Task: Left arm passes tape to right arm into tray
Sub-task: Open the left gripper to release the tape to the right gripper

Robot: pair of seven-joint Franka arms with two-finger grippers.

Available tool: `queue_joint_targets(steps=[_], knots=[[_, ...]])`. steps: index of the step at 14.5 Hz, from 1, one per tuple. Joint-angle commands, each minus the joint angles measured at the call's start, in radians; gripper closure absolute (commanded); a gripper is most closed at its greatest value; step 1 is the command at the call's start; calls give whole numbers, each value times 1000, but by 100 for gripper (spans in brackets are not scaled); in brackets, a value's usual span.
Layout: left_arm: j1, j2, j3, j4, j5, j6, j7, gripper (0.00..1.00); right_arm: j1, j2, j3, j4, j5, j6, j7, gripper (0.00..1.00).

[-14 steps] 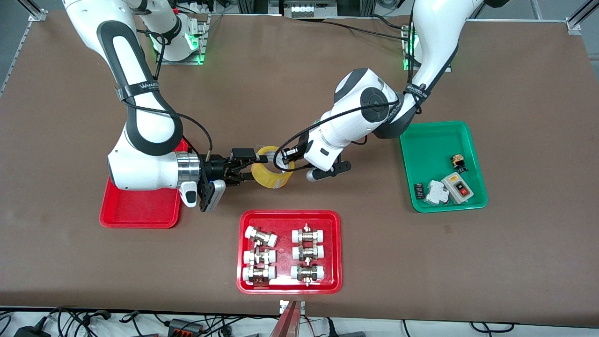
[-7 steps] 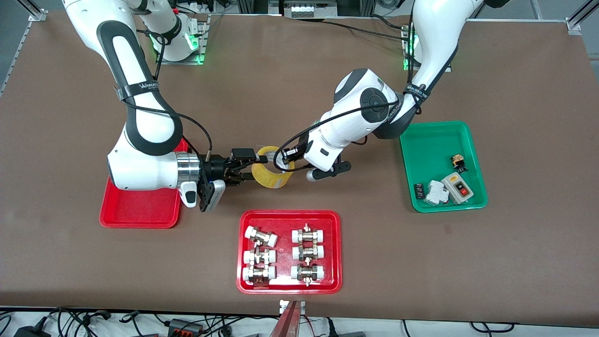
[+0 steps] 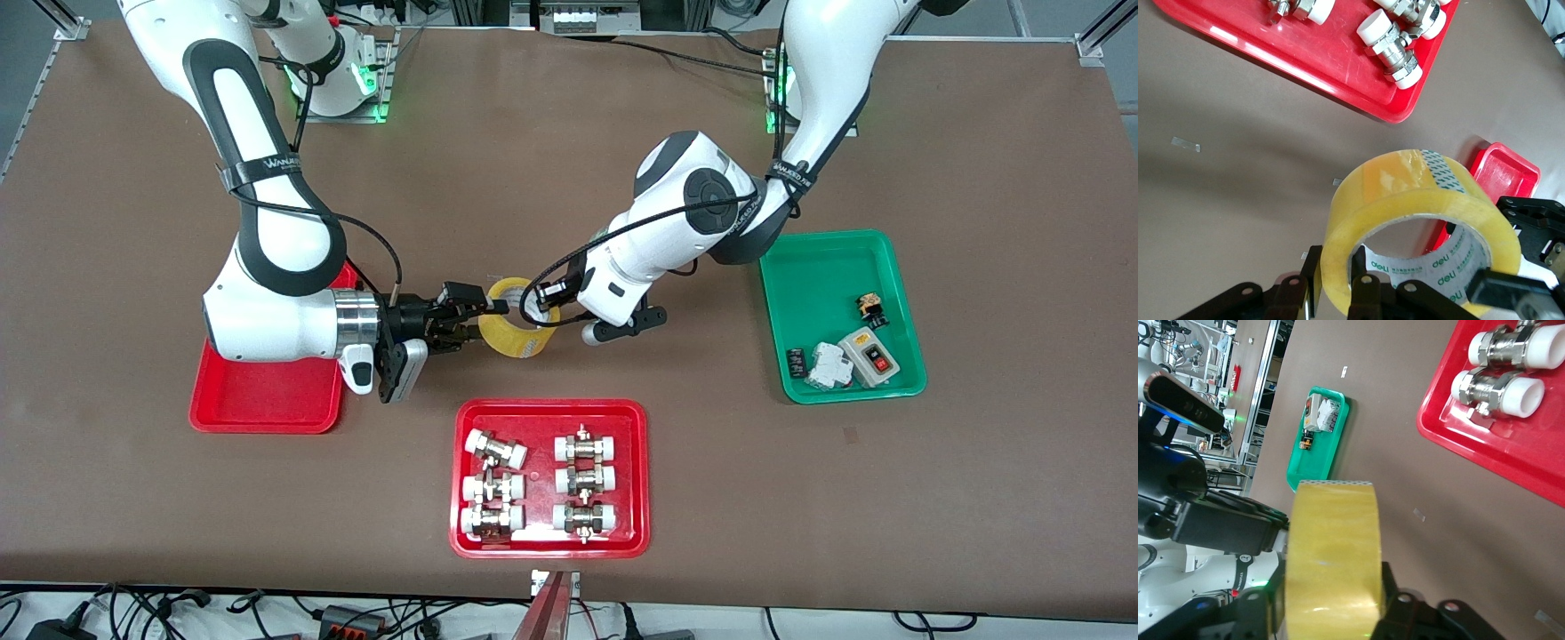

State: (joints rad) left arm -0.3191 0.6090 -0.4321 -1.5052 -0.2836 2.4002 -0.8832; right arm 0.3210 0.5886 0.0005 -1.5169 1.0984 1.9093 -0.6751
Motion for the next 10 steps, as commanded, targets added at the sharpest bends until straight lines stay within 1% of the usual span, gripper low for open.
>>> queue_joint_targets(steps=[1, 5, 6, 10], knots=[[-8, -3, 6, 13, 11, -9, -14, 99, 1, 14, -2, 24, 21, -12, -31, 72], [-8, -5, 6, 13, 11, -21, -14, 99, 0, 14, -2, 24, 21, -12, -32, 78], [-8, -6, 6, 11, 11, -22, -14, 99, 0, 14, -2, 24, 21, -12, -32, 81], [-8, -6, 6, 11, 11, -24, -16, 98, 1, 16, -2, 24, 21, -12, -40, 82]])
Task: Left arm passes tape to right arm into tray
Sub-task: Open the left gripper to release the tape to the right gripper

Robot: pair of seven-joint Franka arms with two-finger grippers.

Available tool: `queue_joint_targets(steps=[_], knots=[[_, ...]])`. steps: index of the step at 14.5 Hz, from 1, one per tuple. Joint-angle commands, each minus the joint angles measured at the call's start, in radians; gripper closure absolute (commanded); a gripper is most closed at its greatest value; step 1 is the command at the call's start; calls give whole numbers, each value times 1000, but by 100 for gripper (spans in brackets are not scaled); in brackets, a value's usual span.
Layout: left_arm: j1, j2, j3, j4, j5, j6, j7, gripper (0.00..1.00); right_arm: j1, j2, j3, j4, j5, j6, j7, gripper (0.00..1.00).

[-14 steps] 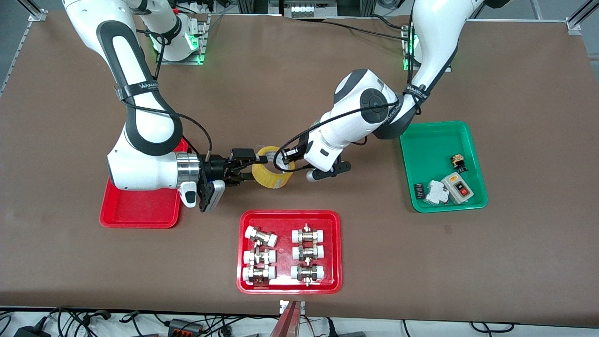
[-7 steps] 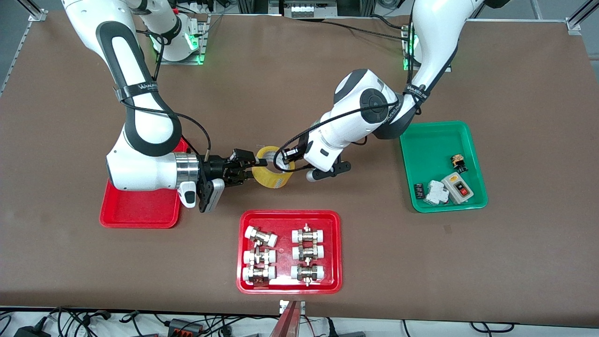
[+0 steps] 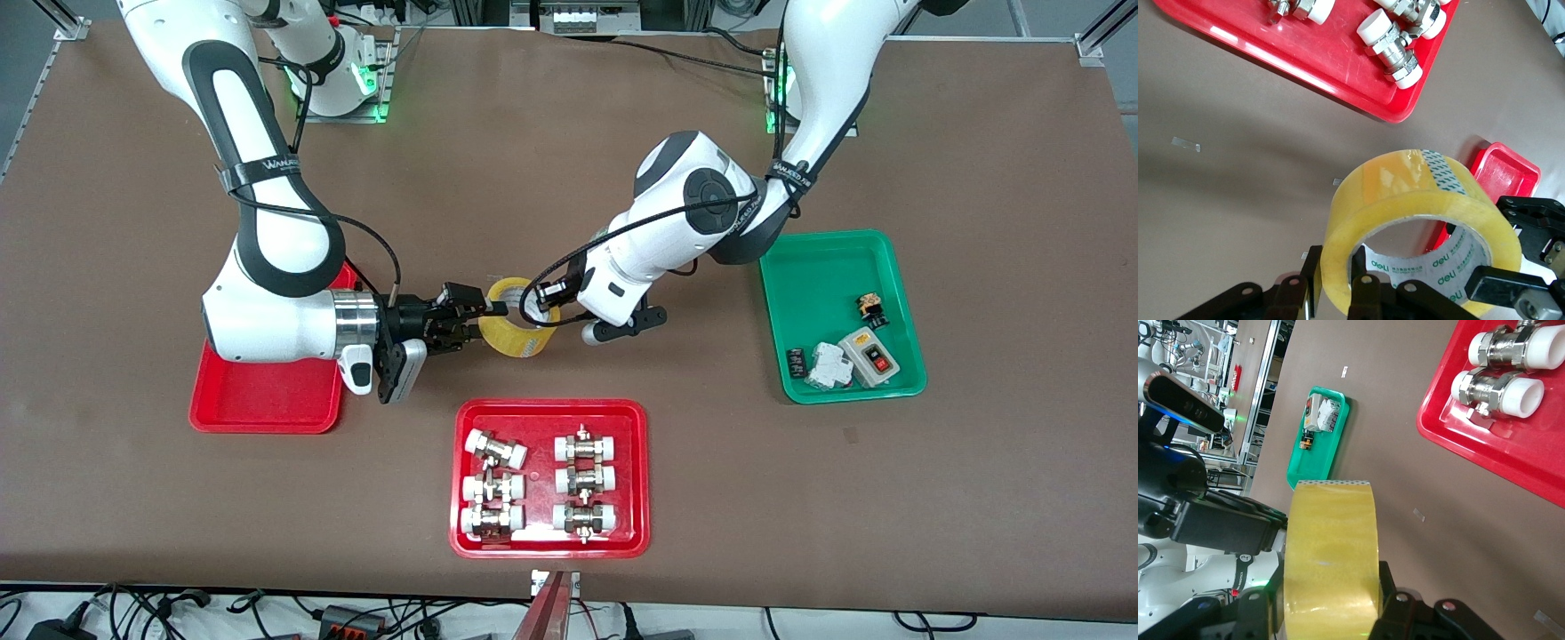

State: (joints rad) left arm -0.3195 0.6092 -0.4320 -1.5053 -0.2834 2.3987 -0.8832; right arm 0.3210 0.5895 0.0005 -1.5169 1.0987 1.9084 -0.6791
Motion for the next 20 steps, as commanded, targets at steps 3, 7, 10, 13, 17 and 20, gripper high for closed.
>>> queue_joint_targets(steps=[3, 7, 10, 13, 17, 20], knots=[[-7, -6, 6, 11, 10, -23, -16, 97, 1, 15, -2, 24, 21, -11, -37, 82], [-6, -9, 6, 8, 10, -30, -17, 96, 1, 15, -2, 24, 16, -11, -39, 82], [-1, -15, 4, 8, 9, -52, -17, 93, 1, 15, -2, 23, 16, -11, -39, 82], [16, -32, 6, 8, 9, -133, -16, 84, 3, 15, -2, 24, 16, -11, -39, 82], [48, -63, 4, 11, 10, -207, -8, 79, 4, 15, -2, 23, 16, -11, -39, 82], [74, -77, 1, 11, 10, -242, 10, 78, 4, 15, -2, 21, 13, -11, -40, 82]])
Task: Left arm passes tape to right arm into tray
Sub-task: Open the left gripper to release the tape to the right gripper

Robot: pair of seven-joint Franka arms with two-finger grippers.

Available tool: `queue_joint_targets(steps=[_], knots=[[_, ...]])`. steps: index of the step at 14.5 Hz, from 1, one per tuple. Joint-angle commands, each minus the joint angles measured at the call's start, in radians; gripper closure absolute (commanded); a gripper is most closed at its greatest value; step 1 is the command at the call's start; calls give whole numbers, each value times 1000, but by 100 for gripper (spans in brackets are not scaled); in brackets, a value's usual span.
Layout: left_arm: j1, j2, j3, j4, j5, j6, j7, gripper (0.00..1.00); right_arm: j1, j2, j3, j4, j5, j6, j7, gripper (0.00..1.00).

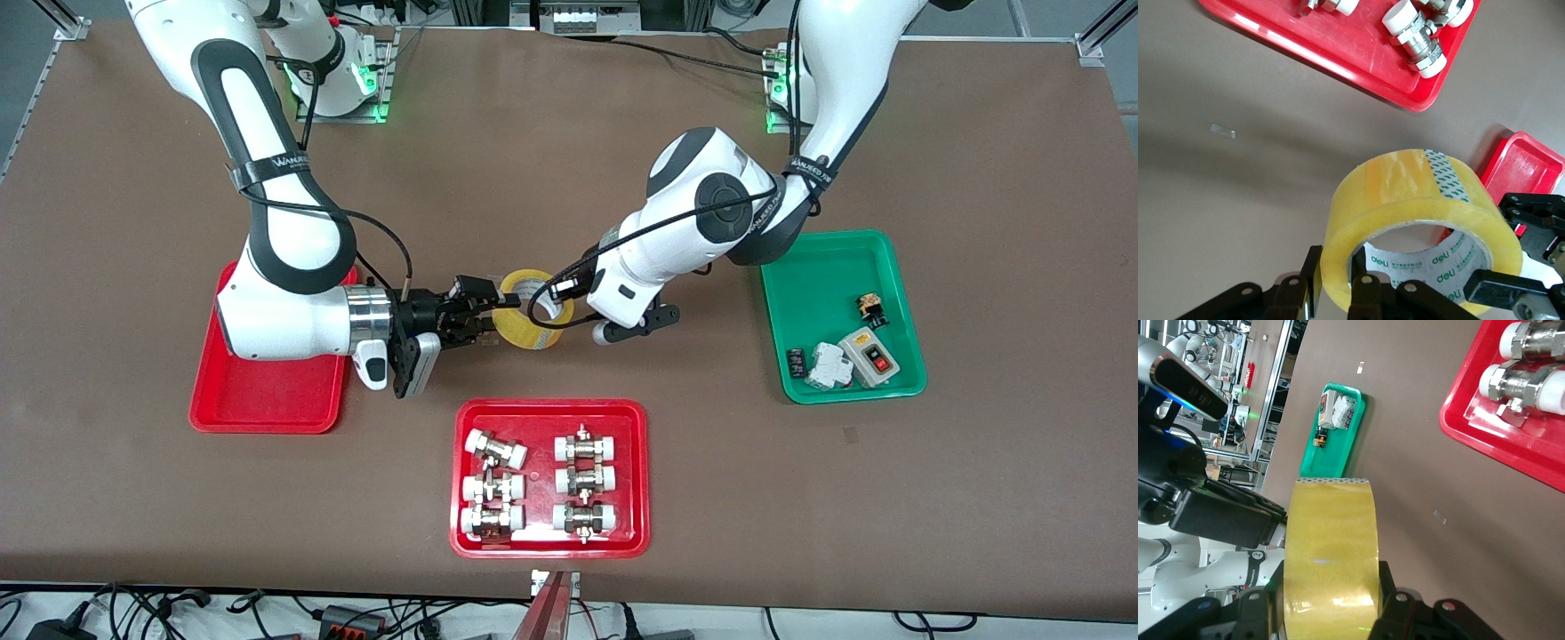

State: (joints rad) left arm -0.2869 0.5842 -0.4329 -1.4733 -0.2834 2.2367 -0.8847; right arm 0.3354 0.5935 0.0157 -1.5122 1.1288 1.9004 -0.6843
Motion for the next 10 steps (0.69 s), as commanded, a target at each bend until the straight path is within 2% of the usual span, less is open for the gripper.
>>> queue_joint_targets(steps=[1, 8, 9, 10], knots=[[43, -53, 2, -21, 10, -81, 15, 78, -10, 11, -17, 15, -17, -1, -35, 82], [58, -57, 2, -21, 10, -83, 26, 75, -7, 17, -19, 13, -18, 5, -38, 82], [58, -57, 0, -21, 10, -84, 26, 70, -7, 17, -19, 13, -18, 6, -38, 82], [58, -57, 2, -21, 10, -85, 27, 55, -7, 17, -19, 13, -17, 6, -38, 82]])
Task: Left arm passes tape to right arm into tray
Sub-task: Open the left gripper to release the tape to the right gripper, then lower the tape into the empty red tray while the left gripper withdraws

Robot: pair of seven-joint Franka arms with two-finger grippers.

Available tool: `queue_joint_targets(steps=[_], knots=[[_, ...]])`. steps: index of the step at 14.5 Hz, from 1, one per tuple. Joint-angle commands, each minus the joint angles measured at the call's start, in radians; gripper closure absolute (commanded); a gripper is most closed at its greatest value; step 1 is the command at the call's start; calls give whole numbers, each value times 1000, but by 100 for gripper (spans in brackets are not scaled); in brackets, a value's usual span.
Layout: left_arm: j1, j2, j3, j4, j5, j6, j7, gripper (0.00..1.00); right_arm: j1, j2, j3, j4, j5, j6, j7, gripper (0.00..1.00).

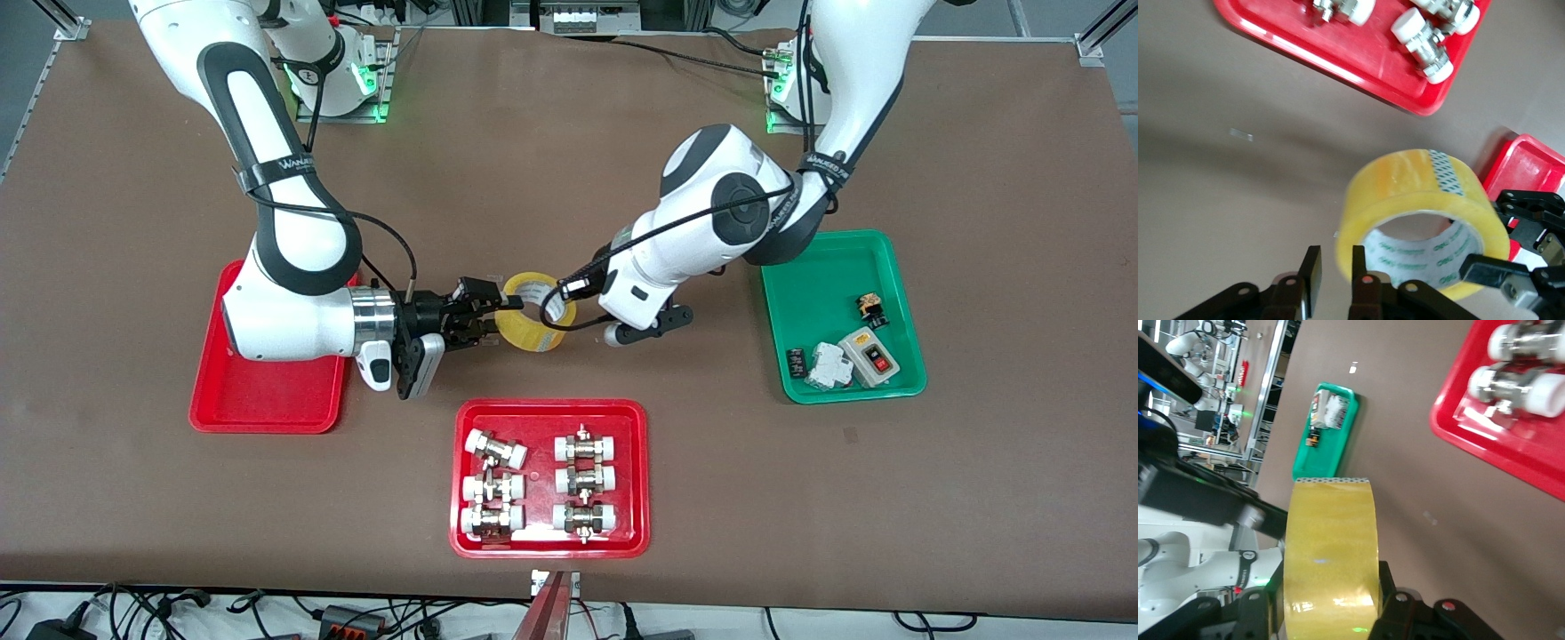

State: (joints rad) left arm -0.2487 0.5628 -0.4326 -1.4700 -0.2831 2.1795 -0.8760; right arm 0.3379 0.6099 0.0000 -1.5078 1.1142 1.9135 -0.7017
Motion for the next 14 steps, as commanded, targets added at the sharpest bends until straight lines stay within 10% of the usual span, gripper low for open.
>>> queue_joint_targets(steps=[1, 2, 14], knots=[[22, -35, 2, -24, 10, -27, 20, 39, -10, 1, -3, 9, -4, -5, -21, 82], [26, -35, 3, -26, 10, -26, 52, 2, -10, 1, -3, 9, -4, -7, -22, 82], [287, -201, -1, -9, 87, -470, 362, 0, -193, -4, -15, 3, -166, -69, 24, 85]])
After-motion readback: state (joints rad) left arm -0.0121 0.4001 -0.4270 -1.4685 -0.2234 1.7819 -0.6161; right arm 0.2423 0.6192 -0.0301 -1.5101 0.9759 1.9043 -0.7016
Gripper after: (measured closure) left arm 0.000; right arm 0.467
